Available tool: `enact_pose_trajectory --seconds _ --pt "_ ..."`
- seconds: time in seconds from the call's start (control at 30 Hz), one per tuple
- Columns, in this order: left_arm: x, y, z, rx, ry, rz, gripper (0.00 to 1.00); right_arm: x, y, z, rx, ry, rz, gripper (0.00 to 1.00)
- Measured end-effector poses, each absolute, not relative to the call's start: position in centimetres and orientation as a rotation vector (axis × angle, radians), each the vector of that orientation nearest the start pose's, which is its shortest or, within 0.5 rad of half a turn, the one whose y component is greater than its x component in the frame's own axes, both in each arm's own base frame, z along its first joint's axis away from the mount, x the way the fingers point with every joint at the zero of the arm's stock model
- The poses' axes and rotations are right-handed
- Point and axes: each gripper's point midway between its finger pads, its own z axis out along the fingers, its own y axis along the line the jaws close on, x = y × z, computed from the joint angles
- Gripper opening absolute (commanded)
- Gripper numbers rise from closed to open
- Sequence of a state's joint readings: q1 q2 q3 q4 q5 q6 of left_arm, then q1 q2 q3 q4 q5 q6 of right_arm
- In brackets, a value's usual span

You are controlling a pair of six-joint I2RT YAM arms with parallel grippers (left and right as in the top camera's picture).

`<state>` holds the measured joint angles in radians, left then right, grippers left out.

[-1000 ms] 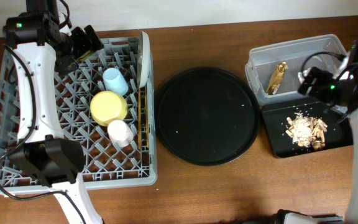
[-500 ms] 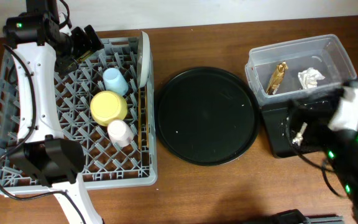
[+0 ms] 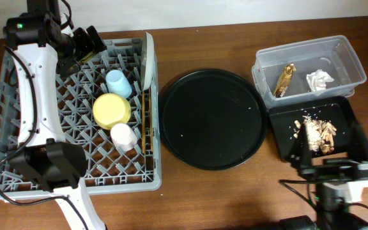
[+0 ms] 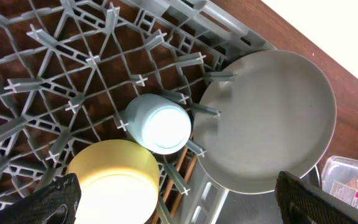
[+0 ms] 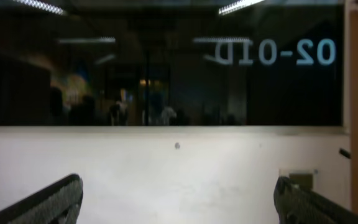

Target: Sort waste into correct bins and load items into the dishwasher rack

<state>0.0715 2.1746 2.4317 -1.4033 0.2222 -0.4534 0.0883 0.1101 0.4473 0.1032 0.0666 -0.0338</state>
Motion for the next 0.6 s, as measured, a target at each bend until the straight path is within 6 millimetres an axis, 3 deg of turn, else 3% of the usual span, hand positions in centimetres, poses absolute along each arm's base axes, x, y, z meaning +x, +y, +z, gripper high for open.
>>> enact_pose_trajectory --seconds 0.23,0.53,0.6 --pt "49.3 -0.3 23.1 -0.647 2.661 -0.412 0.99 21.9 1.8 30.0 -0.076 1.214 0.039 0.99" --pt "49.3 -0.3 23.1 -0.647 2.661 -0.412 0.99 24.3 2.5 21.6 -0.108 1.411 0.056 0.99" --pt "49.3 -0.3 23.1 -0.647 2.661 -0.413 0.99 24.4 2.5 20.5 -0.11 1.449 0.056 0.99"
